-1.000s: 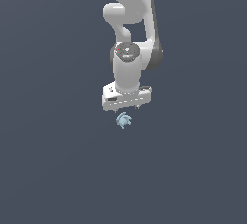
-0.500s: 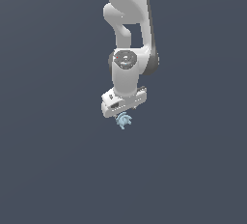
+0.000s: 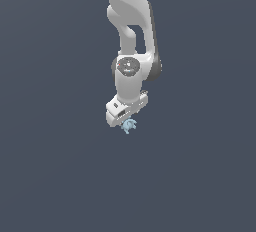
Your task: Pick up the object and move it to a goal position.
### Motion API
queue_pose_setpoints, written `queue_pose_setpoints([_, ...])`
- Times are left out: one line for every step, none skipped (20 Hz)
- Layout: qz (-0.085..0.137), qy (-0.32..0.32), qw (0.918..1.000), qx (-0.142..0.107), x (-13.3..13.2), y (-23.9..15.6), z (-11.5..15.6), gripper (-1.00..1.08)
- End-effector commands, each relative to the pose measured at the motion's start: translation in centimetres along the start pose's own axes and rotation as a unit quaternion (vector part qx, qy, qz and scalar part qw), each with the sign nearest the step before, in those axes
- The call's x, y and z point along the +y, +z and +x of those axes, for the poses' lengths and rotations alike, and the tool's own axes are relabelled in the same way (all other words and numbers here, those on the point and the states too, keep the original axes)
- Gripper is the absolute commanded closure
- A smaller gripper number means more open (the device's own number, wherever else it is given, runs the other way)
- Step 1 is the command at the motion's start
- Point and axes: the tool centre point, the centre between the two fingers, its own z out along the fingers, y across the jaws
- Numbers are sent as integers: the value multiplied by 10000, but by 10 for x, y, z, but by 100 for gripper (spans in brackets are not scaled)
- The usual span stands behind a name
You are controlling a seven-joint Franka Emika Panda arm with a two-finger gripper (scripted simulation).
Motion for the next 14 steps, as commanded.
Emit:
queue_pose_setpoints([-6, -167, 9999, 7, 0, 3, 0, -92])
queue_pose_setpoints([-7, -214, 9998, 8, 0, 4, -1, -92])
queue_pose_setpoints([-8, -253, 9997, 10, 1, 4, -1, -92])
queue_pose_setpoints([-8, -285, 9996, 11, 1, 5, -1, -92])
queue_pose_setpoints([-9, -310, 9995, 12, 1, 5, -1, -92])
queue_pose_setpoints([-9, -328, 9995, 12, 1, 6, -1, -92])
queue_pose_setpoints([-10, -339, 9994, 13, 1, 6, -1, -92])
queue_pose_setpoints([-10, -342, 9994, 13, 1, 6, -1, -92])
queue_pose_setpoints([-8, -319, 9995, 11, 1, 6, -1, -92])
queue_pose_setpoints([-8, -319, 9995, 11, 1, 6, -1, -92])
queue_pose_setpoints([-8, -319, 9995, 11, 1, 7, -1, -92])
queue_pose_setpoints([-8, -319, 9995, 11, 1, 9, -1, -92])
queue_pose_setpoints([-8, -322, 9995, 11, 1, 11, -1, -92])
queue_pose_setpoints([-8, -322, 9995, 11, 1, 14, -1, -92])
